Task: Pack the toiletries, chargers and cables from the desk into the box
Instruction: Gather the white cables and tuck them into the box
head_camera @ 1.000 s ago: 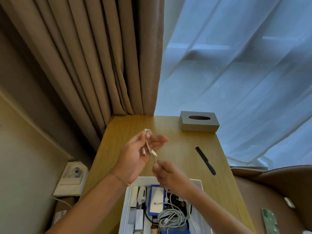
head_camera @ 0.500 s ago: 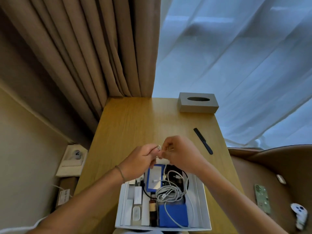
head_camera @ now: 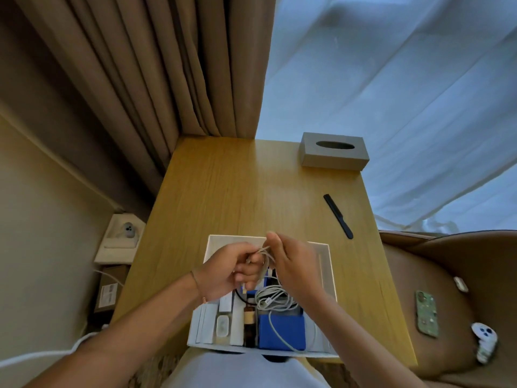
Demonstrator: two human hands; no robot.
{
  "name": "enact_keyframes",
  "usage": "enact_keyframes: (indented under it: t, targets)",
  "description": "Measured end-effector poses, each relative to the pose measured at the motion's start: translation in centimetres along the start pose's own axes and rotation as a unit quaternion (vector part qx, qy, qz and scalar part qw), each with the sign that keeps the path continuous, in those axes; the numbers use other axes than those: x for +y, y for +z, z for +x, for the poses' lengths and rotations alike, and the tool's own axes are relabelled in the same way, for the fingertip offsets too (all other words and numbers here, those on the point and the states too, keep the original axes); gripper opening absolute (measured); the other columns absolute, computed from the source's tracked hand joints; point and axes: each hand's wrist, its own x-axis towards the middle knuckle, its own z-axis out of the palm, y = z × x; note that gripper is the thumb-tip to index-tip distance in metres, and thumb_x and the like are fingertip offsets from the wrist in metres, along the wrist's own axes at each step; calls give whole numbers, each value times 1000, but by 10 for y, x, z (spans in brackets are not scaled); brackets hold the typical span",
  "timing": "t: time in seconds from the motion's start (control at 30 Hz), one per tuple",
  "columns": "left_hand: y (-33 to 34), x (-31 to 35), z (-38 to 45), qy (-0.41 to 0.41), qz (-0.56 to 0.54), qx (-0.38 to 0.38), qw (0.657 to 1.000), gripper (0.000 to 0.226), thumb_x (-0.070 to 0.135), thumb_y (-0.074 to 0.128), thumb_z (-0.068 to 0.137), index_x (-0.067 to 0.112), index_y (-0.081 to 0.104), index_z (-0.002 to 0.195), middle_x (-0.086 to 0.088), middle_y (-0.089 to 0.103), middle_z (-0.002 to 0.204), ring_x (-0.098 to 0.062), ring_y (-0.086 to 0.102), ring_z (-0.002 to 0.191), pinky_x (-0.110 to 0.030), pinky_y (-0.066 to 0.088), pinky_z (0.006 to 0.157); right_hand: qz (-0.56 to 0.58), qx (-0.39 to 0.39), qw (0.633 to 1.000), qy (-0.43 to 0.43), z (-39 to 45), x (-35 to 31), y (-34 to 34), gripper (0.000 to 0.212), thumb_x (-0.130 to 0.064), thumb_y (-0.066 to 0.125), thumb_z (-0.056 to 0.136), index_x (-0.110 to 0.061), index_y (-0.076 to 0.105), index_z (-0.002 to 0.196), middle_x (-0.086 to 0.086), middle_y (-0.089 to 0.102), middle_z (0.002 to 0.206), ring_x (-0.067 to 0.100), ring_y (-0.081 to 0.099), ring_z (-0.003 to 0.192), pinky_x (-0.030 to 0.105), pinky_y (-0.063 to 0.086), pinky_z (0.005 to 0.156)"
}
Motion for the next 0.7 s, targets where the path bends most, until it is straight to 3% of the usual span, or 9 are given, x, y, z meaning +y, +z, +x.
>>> enact_keyframes:
  t: [0.07, 0.13, 0.27, 0.37, 0.43, 0.5, 0.63, 0.7]
  targets:
    - [-2, -9, 3, -8, -113, 25, 993, 32, 25, 42, 95, 14, 47, 66, 4, 22, 47, -11, 28, 41, -27, 38, 49, -2, -18, 1000, -12, -5, 6, 6, 48, -48, 37, 105, -18, 60, 76, -2, 59, 58, 14, 58, 60, 24, 42, 55]
    - [-5, -17, 6, -2, -167, 65, 984, 30, 25, 44, 92, 14, 48, 64, 5, 24, 44, -11, 29, 38, -26, 40, 47, -4, -68, 998, 13, -8, 13, 13, 39, -40, 41, 107, -18, 59, 80, -1, 63, 64, 14, 60, 61, 33, 47, 60]
    - [-10, -33, 12, -16, -152, 156, 976, 42, 23, 36, 97, 15, 47, 57, 3, 27, 41, -12, 30, 37, -28, 41, 48, -19, -152, 987, 51, -13, 23, 23, 32, -45, 44, 105, -19, 60, 97, 1, 68, 74, 18, 64, 67, 45, 53, 66]
    - [-5, -42, 16, -13, -107, 211, 971, 47, 20, 34, 99, 14, 47, 54, -2, 35, 44, -16, 38, 42, -32, 42, 55, 27, -183, 980, 80, -16, 30, 28, 27, -35, 45, 107, -13, 58, 100, 9, 68, 81, 28, 63, 69, 52, 54, 70]
    - [-1, -47, 19, 19, -20, 264, 964, 45, 14, 36, 100, 13, 48, 58, -5, 42, 52, -19, 43, 51, -33, 42, 59, 54, -183, 976, 105, -15, 32, 29, 25, -30, 44, 108, -13, 58, 96, 8, 65, 80, 26, 59, 69, 53, 52, 72]
    - [-3, -53, 18, 58, 157, 319, 933, 39, 12, 36, 102, 12, 48, 65, -7, 44, 64, -20, 43, 63, -34, 38, 65, 55, -183, 976, 109, -14, 32, 31, 24, -28, 44, 108, -18, 55, 88, 3, 59, 75, 21, 56, 67, 51, 52, 70]
    - [-20, -68, 12, 61, 486, 347, 800, 38, 21, 37, 104, 21, 58, 71, 1, 45, 84, -15, 47, 80, -32, 40, 70, 14, -202, 974, 100, -15, 38, 40, 27, -28, 44, 107, -10, 58, 93, 1, 57, 73, 15, 51, 63, 43, 47, 63]
    - [-30, -71, 9, 33, 554, 321, 768, 37, 22, 40, 103, 24, 59, 72, 1, 45, 87, -15, 49, 80, -31, 42, 69, -1, -212, 969, 127, -17, 43, 48, 27, -29, 44, 107, -10, 59, 95, 3, 58, 75, 14, 49, 63, 39, 44, 61]
